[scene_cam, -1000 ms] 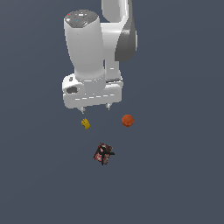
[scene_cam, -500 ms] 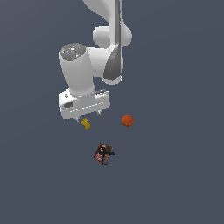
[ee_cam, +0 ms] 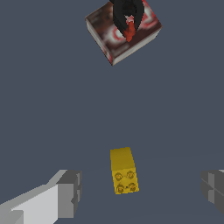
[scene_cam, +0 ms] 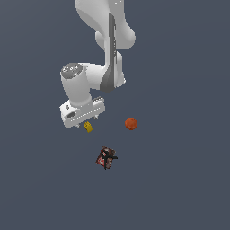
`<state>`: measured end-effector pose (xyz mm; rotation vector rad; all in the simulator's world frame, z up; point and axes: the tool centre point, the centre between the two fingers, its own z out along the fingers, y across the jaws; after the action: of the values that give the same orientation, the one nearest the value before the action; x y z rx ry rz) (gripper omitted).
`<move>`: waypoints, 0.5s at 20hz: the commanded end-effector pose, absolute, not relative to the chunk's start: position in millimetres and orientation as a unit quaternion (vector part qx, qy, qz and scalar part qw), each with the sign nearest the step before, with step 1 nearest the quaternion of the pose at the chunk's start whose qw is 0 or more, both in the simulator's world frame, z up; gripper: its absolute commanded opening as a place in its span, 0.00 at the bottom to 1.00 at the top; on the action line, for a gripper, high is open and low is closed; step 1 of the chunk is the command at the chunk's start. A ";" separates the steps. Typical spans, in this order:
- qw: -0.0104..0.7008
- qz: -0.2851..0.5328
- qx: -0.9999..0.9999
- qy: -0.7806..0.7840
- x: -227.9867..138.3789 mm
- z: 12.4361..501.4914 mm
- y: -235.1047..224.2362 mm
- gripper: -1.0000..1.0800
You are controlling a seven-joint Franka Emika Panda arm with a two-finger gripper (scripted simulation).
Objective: Pick up a designated object from a clutter of objects.
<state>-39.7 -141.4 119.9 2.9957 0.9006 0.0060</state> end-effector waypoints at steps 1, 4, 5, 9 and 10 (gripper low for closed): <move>0.005 0.001 0.951 0.309 -47.8 106.4 -147.3 0.96; 0.004 0.000 0.944 0.329 -56.1 93.7 -152.5 0.96; 0.003 0.000 0.942 0.335 -58.6 90.2 -153.8 0.96; 0.001 0.000 0.936 0.352 -66.3 79.3 -157.8 0.96; 0.001 0.000 0.935 0.356 -67.7 77.4 -158.5 0.96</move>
<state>-65.4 -157.4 80.8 2.9412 1.0961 -0.0009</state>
